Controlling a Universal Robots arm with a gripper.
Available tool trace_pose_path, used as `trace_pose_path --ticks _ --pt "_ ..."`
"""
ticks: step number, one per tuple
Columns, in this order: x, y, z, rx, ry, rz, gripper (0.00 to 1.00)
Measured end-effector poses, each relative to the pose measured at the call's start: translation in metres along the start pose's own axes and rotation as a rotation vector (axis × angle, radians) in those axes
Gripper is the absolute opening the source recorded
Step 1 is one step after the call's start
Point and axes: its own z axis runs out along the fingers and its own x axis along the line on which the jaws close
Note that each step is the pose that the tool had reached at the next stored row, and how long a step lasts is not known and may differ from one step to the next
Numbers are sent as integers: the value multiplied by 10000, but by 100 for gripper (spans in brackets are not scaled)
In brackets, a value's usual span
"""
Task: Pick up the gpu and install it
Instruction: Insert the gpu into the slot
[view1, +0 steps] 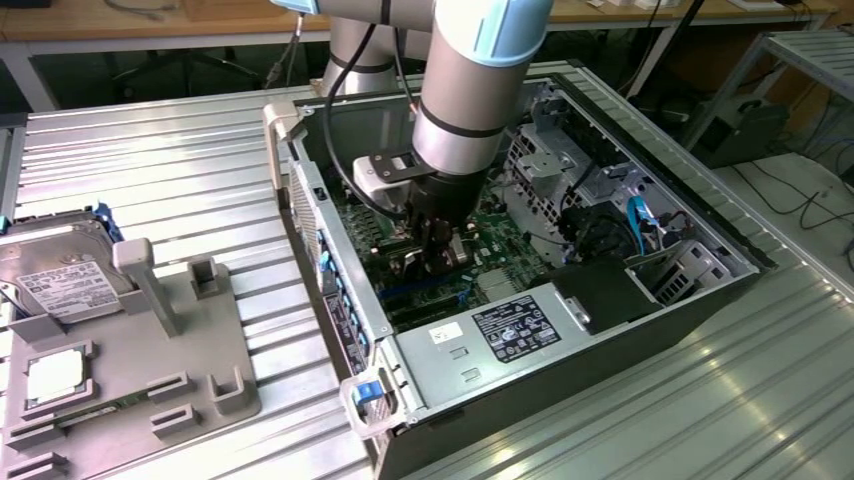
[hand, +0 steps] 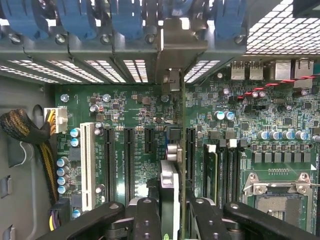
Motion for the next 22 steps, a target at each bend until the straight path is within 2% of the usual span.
trace_pose_path --ticks 6,8,9,10,12,13,14,15,16,17,22 --pt "5 30 -19 -13 1 3 28" --pt "19 26 56 -14 14 23 28" --pt "16 25 30 -3 -5 22 28" --pt "17 27 -41 -11 9 22 28" --pt "17 28 -43 -13 12 23 28" --pt "24 -42 -44 -12 12 23 28" --pt "29 -38 -45 -10 12 22 28" --pt "38 -36 -45 5 12 22 28" --pt "38 -18 -46 56 14 21 28" --pt "38 8 -42 61 13 21 28" --pt "38 -19 -38 63 12 21 28"
